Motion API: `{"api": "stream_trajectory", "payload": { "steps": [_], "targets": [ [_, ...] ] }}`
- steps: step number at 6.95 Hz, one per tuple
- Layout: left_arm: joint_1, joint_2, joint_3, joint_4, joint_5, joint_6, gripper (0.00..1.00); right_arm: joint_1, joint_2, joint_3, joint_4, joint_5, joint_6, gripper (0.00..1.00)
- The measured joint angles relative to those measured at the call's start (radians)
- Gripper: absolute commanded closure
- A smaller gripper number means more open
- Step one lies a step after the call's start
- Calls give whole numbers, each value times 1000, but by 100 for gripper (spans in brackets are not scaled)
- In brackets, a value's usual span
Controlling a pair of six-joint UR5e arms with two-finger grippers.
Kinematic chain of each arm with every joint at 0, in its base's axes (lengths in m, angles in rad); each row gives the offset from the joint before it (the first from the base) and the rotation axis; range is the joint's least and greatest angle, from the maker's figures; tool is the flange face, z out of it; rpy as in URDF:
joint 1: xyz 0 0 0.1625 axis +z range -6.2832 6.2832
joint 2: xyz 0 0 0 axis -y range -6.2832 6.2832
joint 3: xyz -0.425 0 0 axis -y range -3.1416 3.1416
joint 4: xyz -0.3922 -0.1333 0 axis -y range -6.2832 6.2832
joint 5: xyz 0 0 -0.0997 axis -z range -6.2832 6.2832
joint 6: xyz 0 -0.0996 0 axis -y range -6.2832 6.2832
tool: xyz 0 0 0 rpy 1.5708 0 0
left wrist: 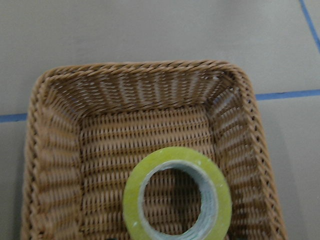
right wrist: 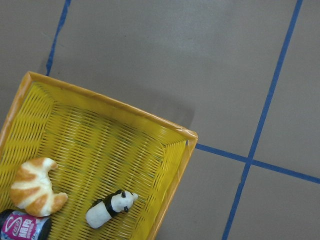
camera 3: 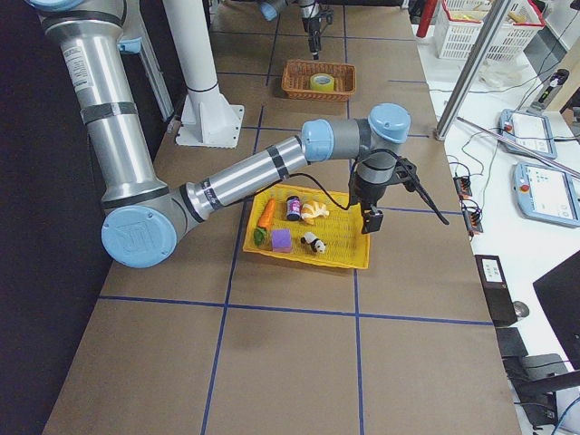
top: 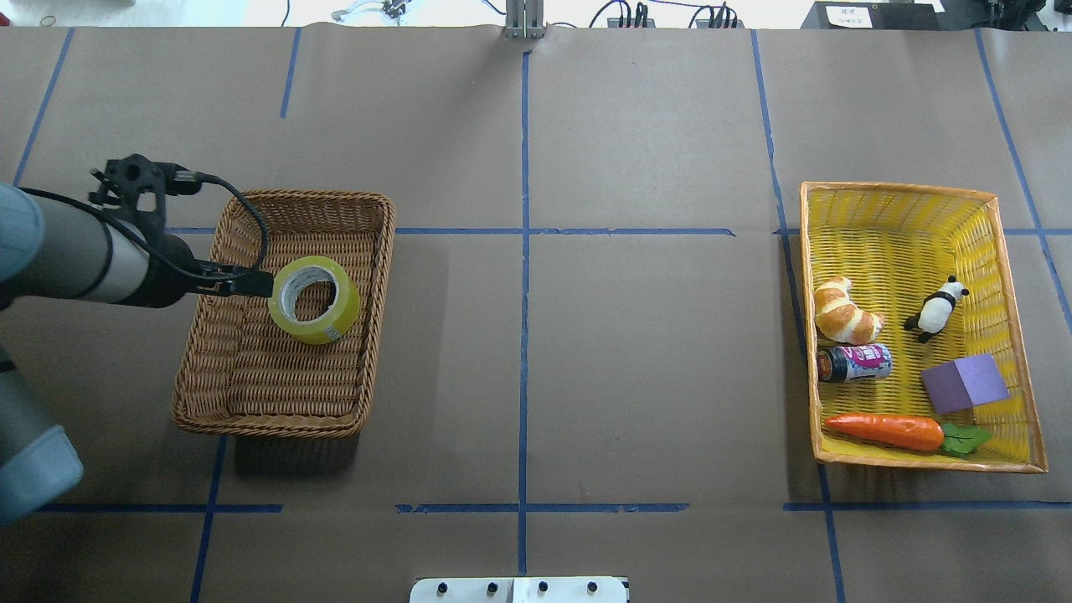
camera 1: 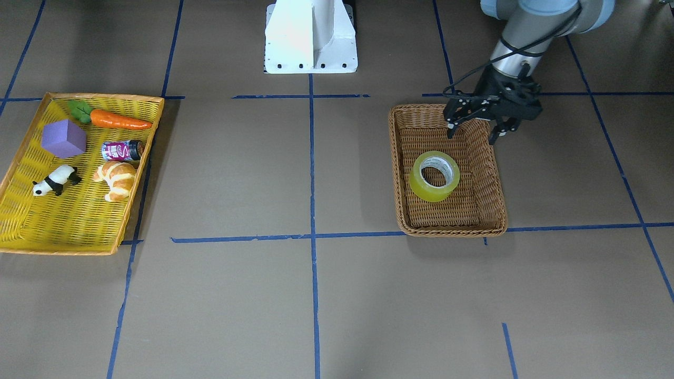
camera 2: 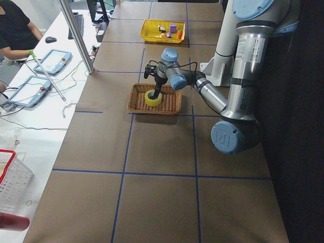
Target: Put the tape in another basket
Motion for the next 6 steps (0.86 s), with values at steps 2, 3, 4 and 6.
{"api": "stream_trajectory", "payload": {
  "steps": [2,3,4,6],
  "targets": [
    [-160,16,-20,187,-84,283,0,10,-32,-1,0,-2,-49,0],
    [-231,24,-20,286,-98,413,0,21,-50,-1,0,-1,-53,0],
    [-310,30,-13,364,-119,540,0,34,-69,-3,0,0,-53,0],
    [-489,49,57,458,-211,769,0,48,-99,-5,0,3,-49,0]
  ]
}}
